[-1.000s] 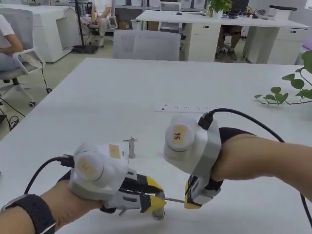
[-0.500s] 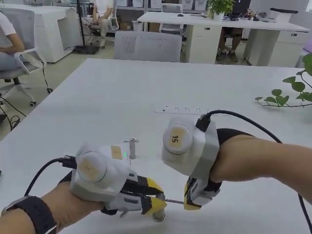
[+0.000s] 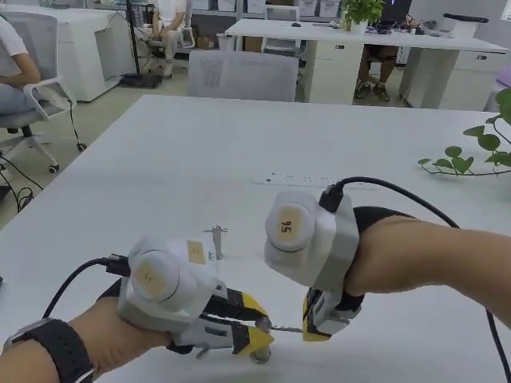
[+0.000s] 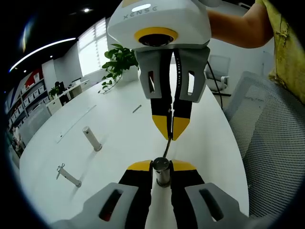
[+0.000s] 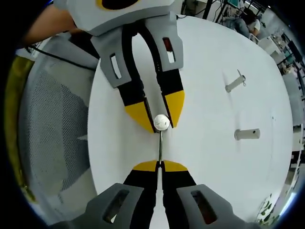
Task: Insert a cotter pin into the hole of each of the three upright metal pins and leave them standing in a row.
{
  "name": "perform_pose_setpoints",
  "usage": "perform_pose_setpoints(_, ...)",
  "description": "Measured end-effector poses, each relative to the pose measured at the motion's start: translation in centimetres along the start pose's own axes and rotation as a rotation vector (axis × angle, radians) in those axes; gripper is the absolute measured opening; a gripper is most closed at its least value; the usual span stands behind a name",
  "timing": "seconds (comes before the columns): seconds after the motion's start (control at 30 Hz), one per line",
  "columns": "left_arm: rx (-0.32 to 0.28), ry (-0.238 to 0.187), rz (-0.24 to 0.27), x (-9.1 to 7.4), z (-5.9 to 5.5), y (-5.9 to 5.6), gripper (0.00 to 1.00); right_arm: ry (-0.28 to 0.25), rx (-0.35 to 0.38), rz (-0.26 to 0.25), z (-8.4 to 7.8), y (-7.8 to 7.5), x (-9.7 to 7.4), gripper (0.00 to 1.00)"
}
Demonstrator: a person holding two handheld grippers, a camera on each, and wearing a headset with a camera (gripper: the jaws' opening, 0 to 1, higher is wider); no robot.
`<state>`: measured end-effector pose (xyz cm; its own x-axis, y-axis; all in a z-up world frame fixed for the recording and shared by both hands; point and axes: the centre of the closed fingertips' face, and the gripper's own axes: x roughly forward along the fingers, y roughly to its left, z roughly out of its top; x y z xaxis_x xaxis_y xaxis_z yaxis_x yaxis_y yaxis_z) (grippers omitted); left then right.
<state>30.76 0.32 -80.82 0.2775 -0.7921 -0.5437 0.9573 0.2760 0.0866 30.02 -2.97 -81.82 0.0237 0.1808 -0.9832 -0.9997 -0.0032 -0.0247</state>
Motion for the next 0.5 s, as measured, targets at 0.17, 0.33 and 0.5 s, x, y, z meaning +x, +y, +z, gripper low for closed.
perform_pose_setpoints(0.17,0.004,0.004,-0.003,-0.03,-0.02,-0.04,0.12,0.006,-0.015,0.003,0.02,0.09,0.01,0.03)
perform_pose_setpoints(0.33,0.002,0.003,-0.005,-0.01,0.02,-0.10,0.12,0.013,-0.042,-0.004,0.02,-0.09,0.00,0.03)
perform_pose_setpoints(0.5,0.002,0.003,-0.006,0.00,0.09,-0.13,0.11,0.019,-0.056,0.001,-0.01,0.00,-0.02,0.03)
